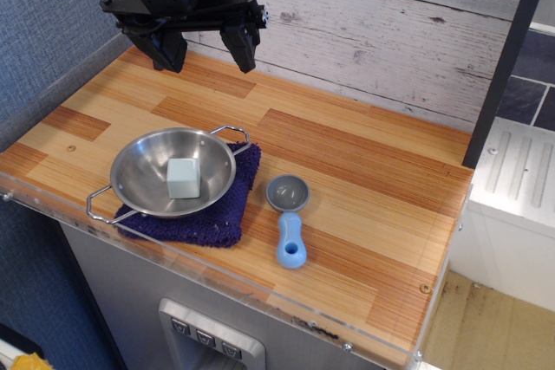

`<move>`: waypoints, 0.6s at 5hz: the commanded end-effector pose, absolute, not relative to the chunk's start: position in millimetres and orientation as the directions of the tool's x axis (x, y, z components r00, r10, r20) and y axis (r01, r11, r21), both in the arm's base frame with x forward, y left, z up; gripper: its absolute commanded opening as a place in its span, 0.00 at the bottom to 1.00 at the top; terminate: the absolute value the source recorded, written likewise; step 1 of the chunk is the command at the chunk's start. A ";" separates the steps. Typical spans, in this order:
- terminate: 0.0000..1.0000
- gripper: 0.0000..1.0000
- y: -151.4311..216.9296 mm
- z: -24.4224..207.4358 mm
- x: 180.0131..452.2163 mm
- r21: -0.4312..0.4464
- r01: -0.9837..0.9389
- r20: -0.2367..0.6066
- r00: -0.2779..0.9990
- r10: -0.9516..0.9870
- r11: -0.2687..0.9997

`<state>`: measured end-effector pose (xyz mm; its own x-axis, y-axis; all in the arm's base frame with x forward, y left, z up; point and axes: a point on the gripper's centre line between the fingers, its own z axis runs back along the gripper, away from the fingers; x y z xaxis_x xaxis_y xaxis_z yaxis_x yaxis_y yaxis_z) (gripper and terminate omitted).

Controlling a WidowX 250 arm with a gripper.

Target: Move the spoon at the corner of the table.

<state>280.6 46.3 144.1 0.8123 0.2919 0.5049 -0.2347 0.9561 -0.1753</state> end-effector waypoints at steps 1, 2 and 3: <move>0.00 1.00 46.3 144.1 280.6 -0.175 -0.235 0.505 0.812 0.292 0.956; 0.00 1.00 32.3 143.3 278.1 -0.180 -0.235 0.502 0.813 0.295 0.955; 0.00 1.00 21.2 140.2 274.3 -0.196 -0.242 0.497 0.811 0.309 0.950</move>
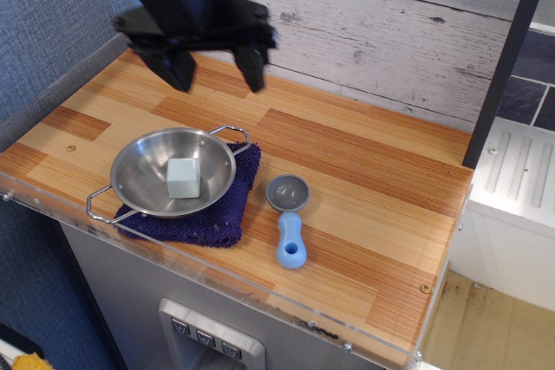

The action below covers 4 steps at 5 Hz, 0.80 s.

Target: Move the spoon at the corner of the table.

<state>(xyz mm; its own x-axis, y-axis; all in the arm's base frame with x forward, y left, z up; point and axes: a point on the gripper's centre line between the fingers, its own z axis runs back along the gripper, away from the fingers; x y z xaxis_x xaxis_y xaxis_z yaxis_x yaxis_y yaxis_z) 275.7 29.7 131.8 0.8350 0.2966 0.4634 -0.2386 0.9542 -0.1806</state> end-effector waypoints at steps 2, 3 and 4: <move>0.00 1.00 -7.7 118.5 262.0 -0.225 -0.306 0.467 0.799 0.378 0.925; 0.00 1.00 -20.7 106.2 259.2 -0.234 -0.313 0.434 0.813 0.387 0.920; 0.00 1.00 -31.0 93.4 257.8 -0.229 -0.341 0.408 0.817 0.408 0.912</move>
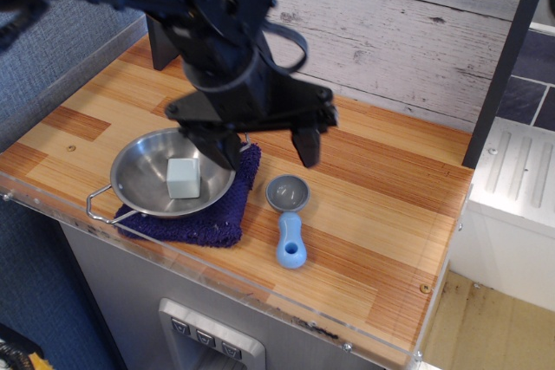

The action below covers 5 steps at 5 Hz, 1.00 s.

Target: Move the spoon at the corner of the table.

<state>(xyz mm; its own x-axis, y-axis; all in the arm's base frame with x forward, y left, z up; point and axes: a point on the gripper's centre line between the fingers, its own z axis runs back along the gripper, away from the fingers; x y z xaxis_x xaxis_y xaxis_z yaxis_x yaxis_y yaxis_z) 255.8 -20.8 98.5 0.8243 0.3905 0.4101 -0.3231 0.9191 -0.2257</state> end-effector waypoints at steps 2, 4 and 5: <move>0.00 1.00 -36.4 60.3 261.7 -0.203 -0.383 0.365 0.824 0.433 0.901; 0.00 1.00 -35.8 35.1 264.7 -0.165 -0.444 0.341 0.812 0.474 0.881; 0.00 1.00 -39.0 30.0 261.8 -0.162 -0.458 0.331 0.809 0.486 0.874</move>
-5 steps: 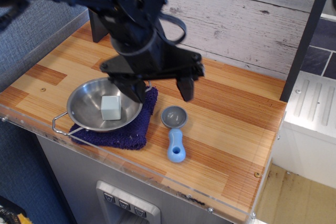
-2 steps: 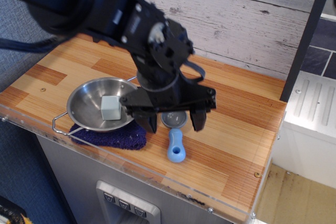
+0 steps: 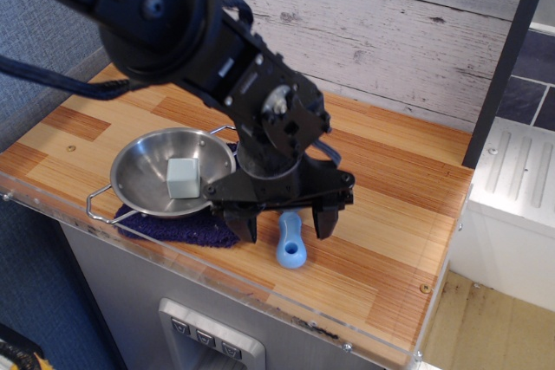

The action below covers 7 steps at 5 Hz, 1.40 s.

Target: Move the spoon at the corner of the table.

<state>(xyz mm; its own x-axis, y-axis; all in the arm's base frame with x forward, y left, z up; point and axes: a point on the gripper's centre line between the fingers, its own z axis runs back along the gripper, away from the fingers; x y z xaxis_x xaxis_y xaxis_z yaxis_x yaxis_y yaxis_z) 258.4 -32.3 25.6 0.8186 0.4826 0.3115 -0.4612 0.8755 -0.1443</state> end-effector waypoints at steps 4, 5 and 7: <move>0.00 0.00 -39.4 20.1 255.9 -0.145 -0.435 0.328 0.827 0.458 0.889; 0.00 0.00 -39.3 23.1 262.1 -0.135 -0.347 0.347 0.861 0.372 0.928; 0.00 0.00 -45.5 65.7 299.5 -0.227 -0.315 0.416 0.824 0.384 0.922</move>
